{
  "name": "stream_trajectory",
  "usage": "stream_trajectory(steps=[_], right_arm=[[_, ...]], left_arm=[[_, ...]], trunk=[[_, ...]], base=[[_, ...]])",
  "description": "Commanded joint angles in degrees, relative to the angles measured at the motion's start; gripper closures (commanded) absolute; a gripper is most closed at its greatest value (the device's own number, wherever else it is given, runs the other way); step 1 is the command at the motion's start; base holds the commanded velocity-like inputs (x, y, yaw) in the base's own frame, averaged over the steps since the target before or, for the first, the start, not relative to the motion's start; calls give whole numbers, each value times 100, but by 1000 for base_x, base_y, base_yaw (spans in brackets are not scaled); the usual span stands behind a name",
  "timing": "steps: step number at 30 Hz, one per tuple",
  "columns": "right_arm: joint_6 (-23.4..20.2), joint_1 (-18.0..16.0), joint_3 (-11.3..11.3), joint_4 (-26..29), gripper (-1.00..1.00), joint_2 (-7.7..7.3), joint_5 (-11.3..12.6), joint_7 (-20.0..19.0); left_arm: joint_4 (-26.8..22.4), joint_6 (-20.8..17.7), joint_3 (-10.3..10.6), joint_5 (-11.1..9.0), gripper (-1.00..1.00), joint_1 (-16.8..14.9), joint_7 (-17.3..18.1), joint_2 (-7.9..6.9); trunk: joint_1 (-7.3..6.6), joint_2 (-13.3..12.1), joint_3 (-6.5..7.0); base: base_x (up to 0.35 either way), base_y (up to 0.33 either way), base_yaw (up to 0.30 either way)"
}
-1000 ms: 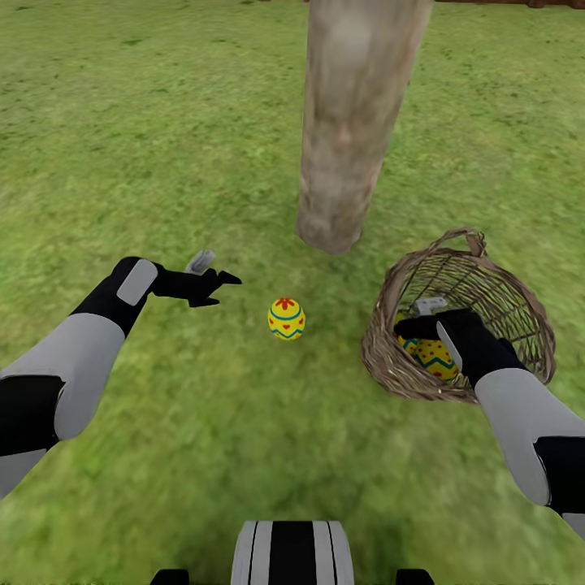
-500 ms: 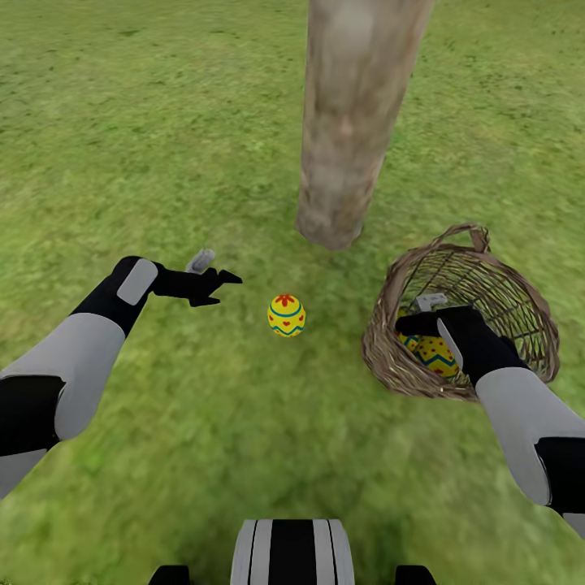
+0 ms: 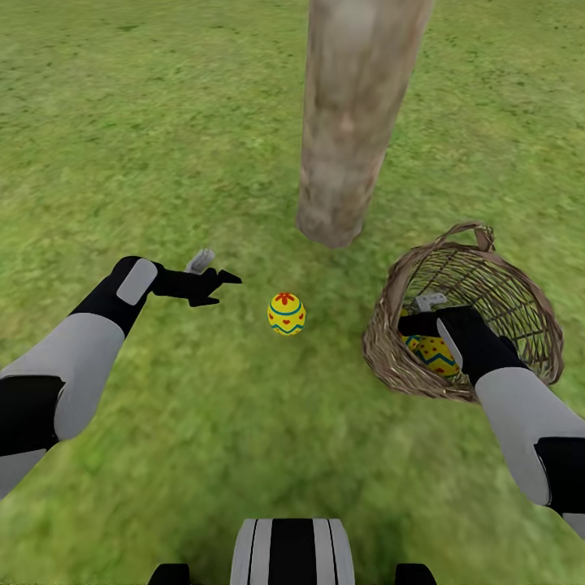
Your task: Take the three Easter eggs out of the wicker basket on the lawn in the garden, then place them on the lawn next to a single tree (choose any tree) so that all three eggs are next to the same tree and none are left in the basket.
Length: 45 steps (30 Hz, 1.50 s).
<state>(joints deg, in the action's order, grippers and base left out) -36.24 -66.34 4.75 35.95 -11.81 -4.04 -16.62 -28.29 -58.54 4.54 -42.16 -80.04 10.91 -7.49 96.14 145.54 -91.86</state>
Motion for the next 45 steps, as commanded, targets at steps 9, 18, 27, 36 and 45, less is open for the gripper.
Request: stream_trajectory(steps=[9, 18, 27, 36, 45], right_arm=[[-22, -2, 22, 8, -100, -5, -44, -17], [-19, -2, 23, 8, -100, 4, -45, -11], [-23, -2, 46, 8, -100, 4, -60, -16], [-16, -2, 203, 8, 100, 4, -62, -13], [-21, -2, 202, 8, 100, -4, -62, -22]], left_arm=[[-2, 1, 30, 33, -100, -3, 60, 2], [-2, 1, 30, 32, -100, -3, 60, 3], [-2, 1, 30, 32, -100, -3, 64, -3], [-2, 1, 30, 32, -100, -3, 62, -6], [-2, 1, 24, 26, -100, -3, 69, -6]], trunk=[[4, 4, -48], [12, 8, -114], [12, 8, -114], [12, 8, -114], [12, 8, -114]], base=[[0, 0, 0], [0, 0, 0], [0, 0, 0], [0, 0, 0], [0, 0, 0]])
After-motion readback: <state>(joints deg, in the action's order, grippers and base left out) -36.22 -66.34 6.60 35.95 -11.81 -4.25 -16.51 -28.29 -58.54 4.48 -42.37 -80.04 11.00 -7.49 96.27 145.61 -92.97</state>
